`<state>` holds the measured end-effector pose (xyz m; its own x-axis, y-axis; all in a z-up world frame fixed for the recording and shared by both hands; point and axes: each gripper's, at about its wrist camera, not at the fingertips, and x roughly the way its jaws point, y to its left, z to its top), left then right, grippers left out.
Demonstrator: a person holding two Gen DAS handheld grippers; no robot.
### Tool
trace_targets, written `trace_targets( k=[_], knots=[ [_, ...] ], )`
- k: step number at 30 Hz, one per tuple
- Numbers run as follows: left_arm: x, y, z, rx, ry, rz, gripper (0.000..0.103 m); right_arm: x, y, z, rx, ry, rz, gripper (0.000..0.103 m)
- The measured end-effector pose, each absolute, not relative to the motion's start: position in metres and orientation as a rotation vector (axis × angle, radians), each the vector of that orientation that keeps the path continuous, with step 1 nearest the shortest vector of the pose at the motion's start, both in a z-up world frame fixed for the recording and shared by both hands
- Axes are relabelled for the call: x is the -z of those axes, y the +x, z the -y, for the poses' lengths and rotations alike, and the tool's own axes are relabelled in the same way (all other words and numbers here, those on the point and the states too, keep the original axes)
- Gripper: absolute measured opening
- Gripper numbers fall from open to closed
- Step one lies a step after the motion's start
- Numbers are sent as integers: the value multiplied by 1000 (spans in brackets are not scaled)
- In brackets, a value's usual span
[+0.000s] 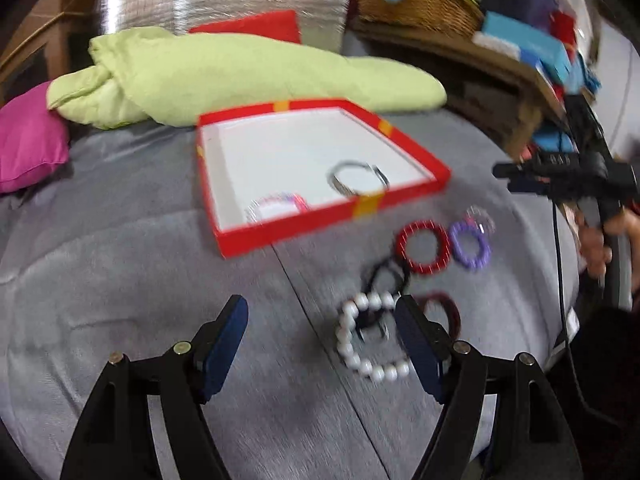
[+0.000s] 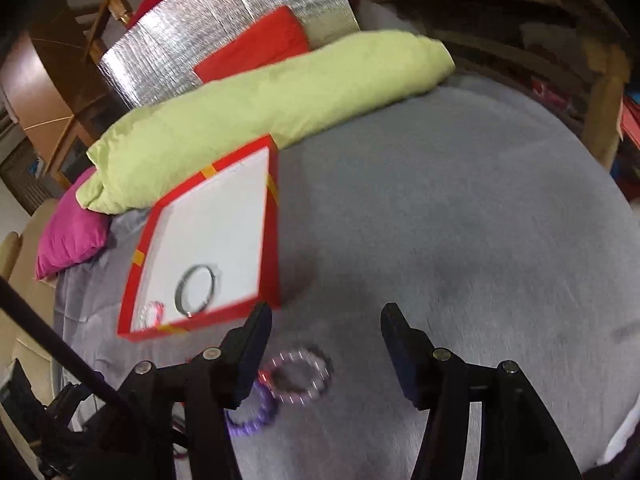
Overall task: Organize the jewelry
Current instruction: 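Grasp the white pearl bracelet with the left tool while the right tool grasps the pale pink crystal bracelet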
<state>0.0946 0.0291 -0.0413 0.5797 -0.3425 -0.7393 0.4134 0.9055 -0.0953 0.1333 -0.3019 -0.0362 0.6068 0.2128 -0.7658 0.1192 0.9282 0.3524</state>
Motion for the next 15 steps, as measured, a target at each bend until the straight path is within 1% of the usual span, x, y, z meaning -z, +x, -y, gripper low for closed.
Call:
trace_targets(
  k=[2,4,5,7,9,11,12,13,14,15],
  knots=[
    [47,91,-25,461,121,-855,74,42,134,295,-67,361,-964,60],
    [50,91,-23,473,140,-870,59,49,138,286,-59,314,-1005,50],
    [52,92,-22,483,143,-882,56,54,141,280,-60,291,-1033,48],
    [57,95,-19,499,146,-908,48,60,146,272,-72,267,-1070,40],
    [61,97,-17,505,152,-920,44,63,148,261,-49,188,-1082,39],
    [63,98,-15,519,154,-933,36,63,147,251,-33,108,-1072,29],
    [66,100,-13,524,158,-943,32,63,147,247,-31,87,-1069,18],
    [67,101,-12,521,167,-946,32,63,147,245,-28,74,-1062,12],
    [68,101,-10,516,180,-939,30,61,147,244,-27,71,-1055,12],
    [68,101,-9,511,191,-931,24,60,146,244,-25,72,-1044,12]
  ],
)
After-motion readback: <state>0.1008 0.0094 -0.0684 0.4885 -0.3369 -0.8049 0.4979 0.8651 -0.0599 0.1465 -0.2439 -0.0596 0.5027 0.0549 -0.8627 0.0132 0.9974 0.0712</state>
